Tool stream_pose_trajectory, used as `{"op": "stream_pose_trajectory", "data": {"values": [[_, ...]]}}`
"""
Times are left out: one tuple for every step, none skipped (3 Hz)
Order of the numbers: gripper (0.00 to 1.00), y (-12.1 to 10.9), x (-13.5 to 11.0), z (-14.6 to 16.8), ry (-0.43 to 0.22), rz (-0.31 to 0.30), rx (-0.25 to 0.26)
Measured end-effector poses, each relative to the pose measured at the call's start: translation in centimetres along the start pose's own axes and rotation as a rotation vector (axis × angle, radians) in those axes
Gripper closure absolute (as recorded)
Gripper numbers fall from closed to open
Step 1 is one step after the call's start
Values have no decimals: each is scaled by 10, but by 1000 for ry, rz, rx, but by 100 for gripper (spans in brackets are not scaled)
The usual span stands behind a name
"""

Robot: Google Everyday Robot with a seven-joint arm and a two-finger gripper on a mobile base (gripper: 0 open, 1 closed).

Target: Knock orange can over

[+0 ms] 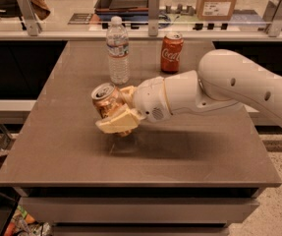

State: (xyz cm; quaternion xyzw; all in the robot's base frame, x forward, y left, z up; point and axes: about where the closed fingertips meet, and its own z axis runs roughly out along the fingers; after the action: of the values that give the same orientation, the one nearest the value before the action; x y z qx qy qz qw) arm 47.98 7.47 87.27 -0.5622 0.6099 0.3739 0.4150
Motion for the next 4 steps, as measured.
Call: {"op": "stream_pose_trajectory", "data": {"values": [[100, -6, 2, -1, 154, 27, 41], [100, -9, 5, 3, 286, 48, 58], [100, -11, 12, 13, 431, 64, 64], [100, -10, 21, 25, 533, 81, 63]]}}
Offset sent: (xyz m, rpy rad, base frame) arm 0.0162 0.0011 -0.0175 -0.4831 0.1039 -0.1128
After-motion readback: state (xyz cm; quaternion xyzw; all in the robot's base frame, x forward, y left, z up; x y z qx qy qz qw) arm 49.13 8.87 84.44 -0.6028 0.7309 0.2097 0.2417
